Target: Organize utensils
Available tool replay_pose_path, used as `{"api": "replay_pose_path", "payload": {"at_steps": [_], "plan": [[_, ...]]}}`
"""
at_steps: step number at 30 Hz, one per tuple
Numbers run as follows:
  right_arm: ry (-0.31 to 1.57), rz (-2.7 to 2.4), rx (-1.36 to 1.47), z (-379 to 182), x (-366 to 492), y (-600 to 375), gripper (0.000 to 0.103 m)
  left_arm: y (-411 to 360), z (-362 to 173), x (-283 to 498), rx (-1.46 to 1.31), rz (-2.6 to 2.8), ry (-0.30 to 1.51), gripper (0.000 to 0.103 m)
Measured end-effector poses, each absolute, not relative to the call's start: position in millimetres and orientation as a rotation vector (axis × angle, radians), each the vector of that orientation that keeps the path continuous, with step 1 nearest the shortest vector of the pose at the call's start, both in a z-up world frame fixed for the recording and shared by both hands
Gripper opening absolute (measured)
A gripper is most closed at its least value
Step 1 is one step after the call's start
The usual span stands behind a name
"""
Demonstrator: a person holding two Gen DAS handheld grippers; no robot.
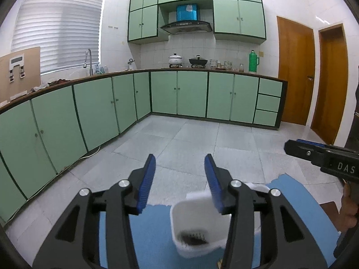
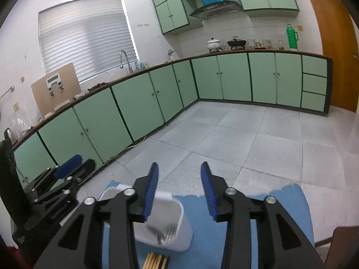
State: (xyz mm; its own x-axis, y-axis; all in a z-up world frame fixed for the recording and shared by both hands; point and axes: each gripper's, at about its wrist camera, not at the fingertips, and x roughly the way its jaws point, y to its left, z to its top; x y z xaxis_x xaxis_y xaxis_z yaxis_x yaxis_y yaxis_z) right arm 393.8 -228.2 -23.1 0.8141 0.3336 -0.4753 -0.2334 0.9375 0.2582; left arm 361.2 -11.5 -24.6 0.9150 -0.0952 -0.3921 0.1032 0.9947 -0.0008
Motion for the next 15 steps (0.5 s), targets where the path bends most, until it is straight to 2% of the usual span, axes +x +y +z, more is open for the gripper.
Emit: {"api": "replay_pose_path", "payload": {"at_steps": [6, 15], "plan": [[0.591, 0.306, 0.213, -50, 325, -246, 0.062, -4, -44, 288, 0.027, -0.098, 0.449, 0.06], [0.798, 0.294, 0.171, -136, 210, -237, 0.064, -10, -129, 187, 0.035, -0.121, 0.695, 0.062]]}}
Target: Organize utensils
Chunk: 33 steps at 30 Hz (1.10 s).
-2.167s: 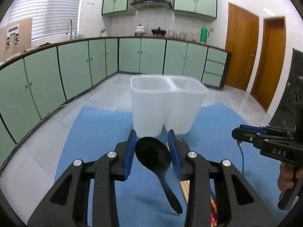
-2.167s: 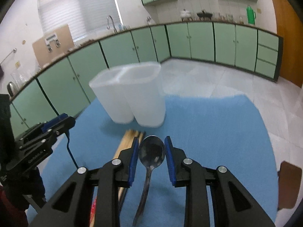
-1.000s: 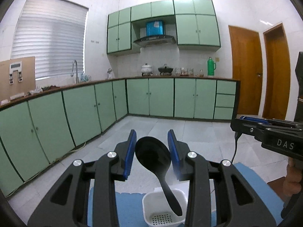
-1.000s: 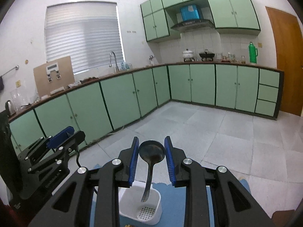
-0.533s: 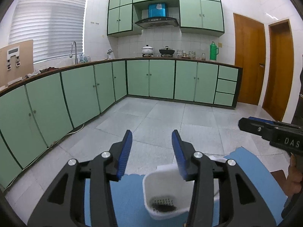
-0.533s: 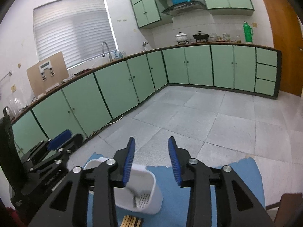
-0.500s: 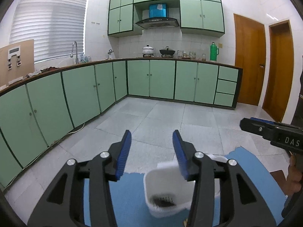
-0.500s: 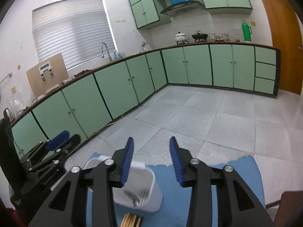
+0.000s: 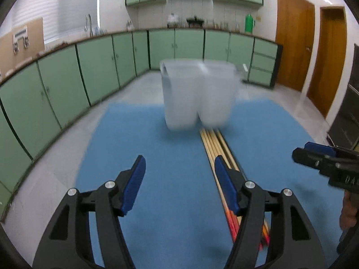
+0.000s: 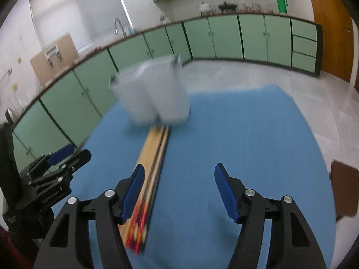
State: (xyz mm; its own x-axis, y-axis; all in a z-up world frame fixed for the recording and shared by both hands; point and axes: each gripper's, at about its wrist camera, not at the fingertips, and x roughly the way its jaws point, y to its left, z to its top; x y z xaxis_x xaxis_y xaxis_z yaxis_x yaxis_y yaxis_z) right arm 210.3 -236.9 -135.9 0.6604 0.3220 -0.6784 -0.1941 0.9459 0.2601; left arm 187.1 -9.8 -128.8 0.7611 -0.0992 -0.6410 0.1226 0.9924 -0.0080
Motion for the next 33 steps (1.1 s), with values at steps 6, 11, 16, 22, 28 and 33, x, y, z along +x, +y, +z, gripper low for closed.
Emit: {"api": "replay_pose_path", "payload": {"at_steps": [6, 11, 16, 22, 28, 33], "plan": [[0.865, 0.316, 0.126, -155, 168, -221, 0.064, -16, -161, 152, 0.054, -0.139, 0.787, 0.062], [0.902, 0.323, 0.069, -170, 153, -206, 0.064, -14, -175, 140, 0.059, -0.142, 0.841, 0.062], [0.918, 0.3, 0.011, -179, 154, -195, 0.063, -17, -182, 134, 0.065, -0.134, 0.856, 0.062], [0.904, 0.242, -0.02, -184, 156, -191, 0.062, -18, -184, 135, 0.067, -0.122, 0.864, 0.064], [0.898, 0.207, 0.031, -181, 154, -210, 0.062, -13, -184, 131, 0.053, -0.114, 0.861, 0.065], [0.89, 0.266, 0.035, -181, 152, -201, 0.045, -17, -184, 127, 0.065, -0.129, 0.853, 0.067]]}}
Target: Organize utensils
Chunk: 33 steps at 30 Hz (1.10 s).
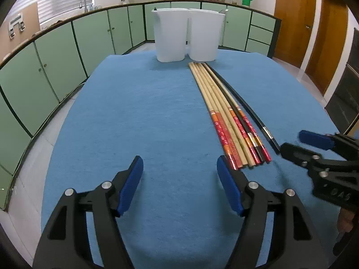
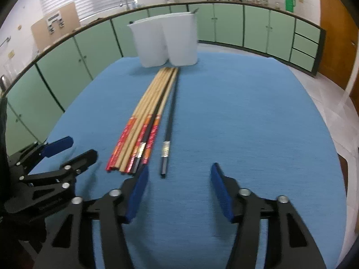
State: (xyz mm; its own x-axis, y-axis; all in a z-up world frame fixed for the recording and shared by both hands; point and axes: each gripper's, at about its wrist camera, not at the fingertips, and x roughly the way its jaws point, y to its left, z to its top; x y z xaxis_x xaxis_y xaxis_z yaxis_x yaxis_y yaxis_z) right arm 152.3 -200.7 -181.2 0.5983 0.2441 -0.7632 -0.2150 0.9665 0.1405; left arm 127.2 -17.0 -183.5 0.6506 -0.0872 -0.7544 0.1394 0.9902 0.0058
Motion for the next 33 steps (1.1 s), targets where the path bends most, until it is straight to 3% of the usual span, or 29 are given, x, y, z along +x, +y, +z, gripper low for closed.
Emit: {"api": "replay_pose_path", "payload": {"at_steps": [6, 21, 33], "plan": [[0.879, 0.269, 0.023, -187, 150, -196, 0.006, -24, -183, 125, 0.091, -0.156, 0.851, 0.071], [0.876, 0.268, 0.102, -186, 143, -221, 0.007, -11, -193, 135, 0.066, -0.067, 0.902, 0.075], [0.876, 0.335, 0.103, -186, 139, -226, 0.015, -11, -193, 134, 0.05, -0.081, 0.903, 0.072]]}}
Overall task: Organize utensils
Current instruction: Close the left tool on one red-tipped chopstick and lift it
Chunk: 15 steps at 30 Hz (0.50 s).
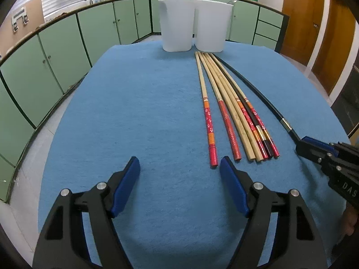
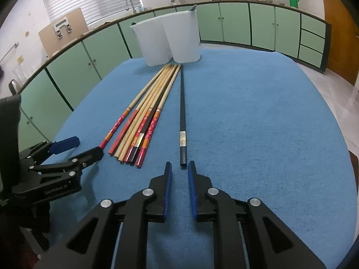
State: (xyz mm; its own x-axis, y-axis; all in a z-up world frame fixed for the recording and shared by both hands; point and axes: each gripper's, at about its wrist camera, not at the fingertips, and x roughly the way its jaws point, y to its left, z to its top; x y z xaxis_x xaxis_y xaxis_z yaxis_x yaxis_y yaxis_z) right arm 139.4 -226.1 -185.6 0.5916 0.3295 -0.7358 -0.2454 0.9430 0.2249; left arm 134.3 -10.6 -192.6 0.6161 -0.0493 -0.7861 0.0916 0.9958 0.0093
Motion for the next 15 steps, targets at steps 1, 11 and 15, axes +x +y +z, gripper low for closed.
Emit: {"api": "replay_pose_path", "payload": {"at_steps": [1, 11, 15], "plan": [[0.876, 0.334, 0.102, -185, 140, -225, 0.015, -11, -192, 135, 0.049, -0.082, 0.904, 0.071], [0.877, 0.309, 0.066, -185, 151, -216, 0.015, -19, -192, 141, 0.04, -0.094, 0.899, 0.062], [0.874, 0.29, 0.039, -186, 150, -212, 0.009, -24, -192, 141, 0.051, -0.111, 0.892, 0.048]]}}
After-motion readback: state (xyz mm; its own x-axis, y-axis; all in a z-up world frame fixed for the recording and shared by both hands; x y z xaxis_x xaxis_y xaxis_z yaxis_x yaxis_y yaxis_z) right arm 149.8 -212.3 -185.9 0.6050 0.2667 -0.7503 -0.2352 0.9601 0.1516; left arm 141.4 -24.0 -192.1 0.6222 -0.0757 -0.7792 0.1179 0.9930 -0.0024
